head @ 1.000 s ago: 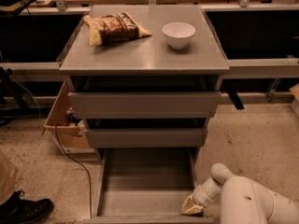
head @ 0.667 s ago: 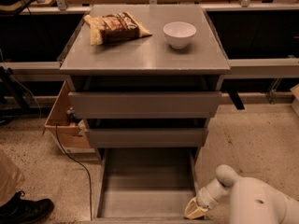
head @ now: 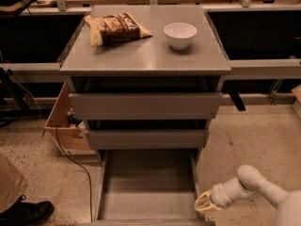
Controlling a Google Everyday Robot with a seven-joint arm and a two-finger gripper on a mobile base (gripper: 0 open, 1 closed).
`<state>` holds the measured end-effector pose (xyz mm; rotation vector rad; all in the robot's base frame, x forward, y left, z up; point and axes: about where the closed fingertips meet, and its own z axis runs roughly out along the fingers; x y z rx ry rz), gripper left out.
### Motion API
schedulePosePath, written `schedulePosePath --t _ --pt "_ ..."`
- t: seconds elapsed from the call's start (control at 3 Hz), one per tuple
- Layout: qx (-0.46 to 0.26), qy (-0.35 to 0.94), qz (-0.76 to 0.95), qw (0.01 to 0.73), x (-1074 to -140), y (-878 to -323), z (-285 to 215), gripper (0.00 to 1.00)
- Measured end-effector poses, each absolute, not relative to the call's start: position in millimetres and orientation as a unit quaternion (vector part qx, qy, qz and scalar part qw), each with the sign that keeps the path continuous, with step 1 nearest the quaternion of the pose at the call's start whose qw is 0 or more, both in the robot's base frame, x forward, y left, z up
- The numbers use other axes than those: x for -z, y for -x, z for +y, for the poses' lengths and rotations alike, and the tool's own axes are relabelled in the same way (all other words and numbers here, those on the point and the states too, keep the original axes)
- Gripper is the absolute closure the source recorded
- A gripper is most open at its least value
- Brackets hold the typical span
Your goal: Open bottom drawer
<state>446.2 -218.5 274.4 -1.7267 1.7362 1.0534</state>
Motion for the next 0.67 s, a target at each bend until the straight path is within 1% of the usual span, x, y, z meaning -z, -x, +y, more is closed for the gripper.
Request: schedulePosePath --t 0.33,0.67 --pt "-0.318 0.646 0.609 0.332 -373 -464 -251 1.0" --pt "-0.302 0.649 0.611 0.338 -389 -468 -263 1.0"
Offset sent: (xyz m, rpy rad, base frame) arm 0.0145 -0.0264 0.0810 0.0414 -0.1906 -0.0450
